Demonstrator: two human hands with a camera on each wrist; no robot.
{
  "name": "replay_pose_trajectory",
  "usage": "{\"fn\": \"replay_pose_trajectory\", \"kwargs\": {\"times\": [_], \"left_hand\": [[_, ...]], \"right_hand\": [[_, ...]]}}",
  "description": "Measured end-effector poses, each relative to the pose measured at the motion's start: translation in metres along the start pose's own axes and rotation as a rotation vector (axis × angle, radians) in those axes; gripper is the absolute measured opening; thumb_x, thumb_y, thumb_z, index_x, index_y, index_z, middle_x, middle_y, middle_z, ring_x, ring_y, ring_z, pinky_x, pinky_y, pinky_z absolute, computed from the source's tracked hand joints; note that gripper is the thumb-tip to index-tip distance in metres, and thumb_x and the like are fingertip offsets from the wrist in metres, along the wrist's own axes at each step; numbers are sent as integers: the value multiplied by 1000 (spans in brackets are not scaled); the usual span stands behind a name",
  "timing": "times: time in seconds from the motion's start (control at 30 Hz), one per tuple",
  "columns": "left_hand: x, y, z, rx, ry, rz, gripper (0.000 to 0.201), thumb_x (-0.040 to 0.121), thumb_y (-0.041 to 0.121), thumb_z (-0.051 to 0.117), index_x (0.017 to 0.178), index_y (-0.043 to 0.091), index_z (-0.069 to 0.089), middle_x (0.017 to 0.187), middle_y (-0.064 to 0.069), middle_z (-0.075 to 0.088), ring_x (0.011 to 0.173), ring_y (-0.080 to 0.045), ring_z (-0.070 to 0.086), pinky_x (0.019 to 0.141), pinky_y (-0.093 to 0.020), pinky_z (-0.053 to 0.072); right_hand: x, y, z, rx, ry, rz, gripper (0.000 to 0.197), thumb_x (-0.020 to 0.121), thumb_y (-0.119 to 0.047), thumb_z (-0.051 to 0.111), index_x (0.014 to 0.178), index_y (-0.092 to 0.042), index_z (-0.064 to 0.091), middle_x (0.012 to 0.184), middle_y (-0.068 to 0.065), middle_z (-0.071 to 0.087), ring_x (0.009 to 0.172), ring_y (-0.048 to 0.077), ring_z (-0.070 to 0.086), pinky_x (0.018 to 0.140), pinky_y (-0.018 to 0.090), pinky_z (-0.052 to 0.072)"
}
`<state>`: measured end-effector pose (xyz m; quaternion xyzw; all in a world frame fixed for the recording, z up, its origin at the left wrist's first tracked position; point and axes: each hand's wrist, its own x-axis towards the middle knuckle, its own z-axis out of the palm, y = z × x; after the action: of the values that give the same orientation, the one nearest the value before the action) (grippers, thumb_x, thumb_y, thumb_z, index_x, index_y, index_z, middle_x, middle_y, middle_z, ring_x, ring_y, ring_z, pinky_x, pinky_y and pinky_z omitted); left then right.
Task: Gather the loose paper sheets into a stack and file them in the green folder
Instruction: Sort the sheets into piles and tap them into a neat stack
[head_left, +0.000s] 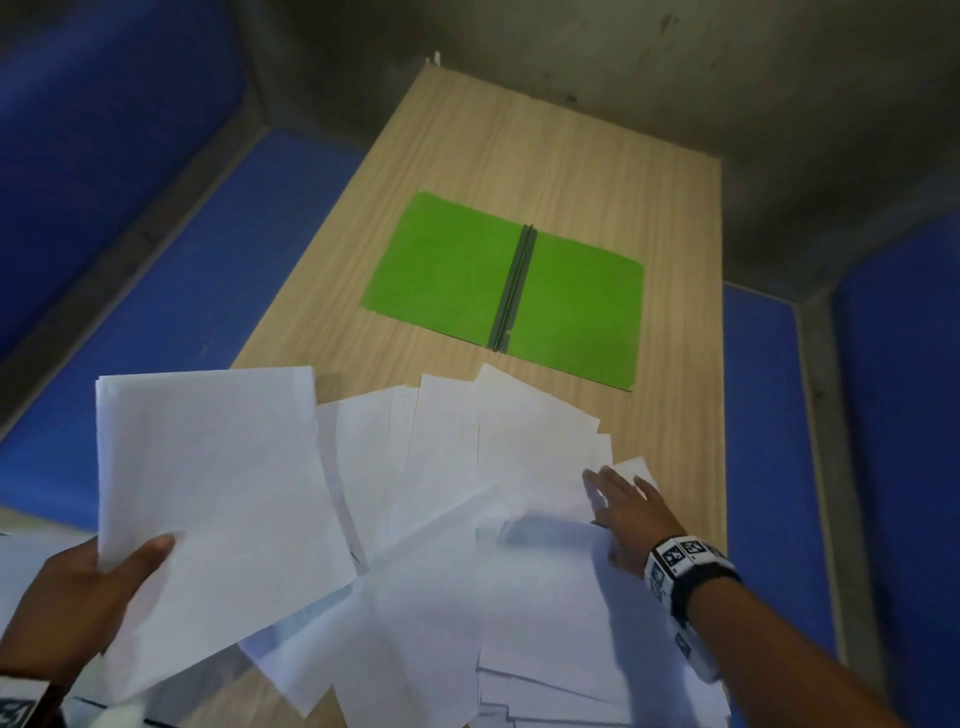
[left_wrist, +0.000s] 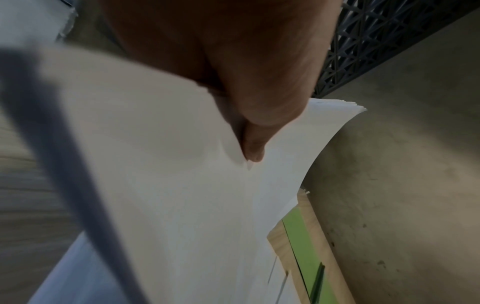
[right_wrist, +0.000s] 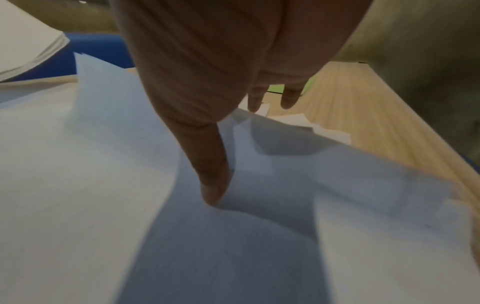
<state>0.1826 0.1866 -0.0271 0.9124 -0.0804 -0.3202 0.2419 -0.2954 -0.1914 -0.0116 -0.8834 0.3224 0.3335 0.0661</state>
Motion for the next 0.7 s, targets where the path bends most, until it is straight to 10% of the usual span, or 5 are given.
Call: {"fn": "replay_pose_trajectory", "kwargs": {"times": [0.1,0.23,0.57,0.7], "left_hand": [[13,-20,11,-51,-43,65,73,70,80,71,103,15,72,89,-20,76,81,-44,71,73,-53,61],[-69,84,8,-65,-50,115,30,93,40,70,100,11,68,82,-18,71,73,-38,65,64,-44,53],[-92,107,32,-60,-147,213,29,94,34,71,80,8,74,58,-14,73,56,-39,66,53,-35,47],[-94,106,44,-55,-186,220,31,93,37,71,81,10,75,56,-12,73,52,-38,66,51,-34,48]], "right_hand": [[8,-4,-5,-52,5,-18,47,76,-26,66,124,-24,63,161,3,8,149,24,2,118,46,-3],[19,-6,-8,-94,-32,-72,47,69,-28,73,115,-24,69,161,5,4,148,27,2,118,47,-3],[10,-8,-10,8,-187,-152,53,82,-13,58,130,-34,55,129,2,55,115,27,57,92,34,44],[-9,-1,-12,103,-179,-127,24,82,-10,53,73,-32,56,80,-10,53,85,25,56,57,21,32]]}}
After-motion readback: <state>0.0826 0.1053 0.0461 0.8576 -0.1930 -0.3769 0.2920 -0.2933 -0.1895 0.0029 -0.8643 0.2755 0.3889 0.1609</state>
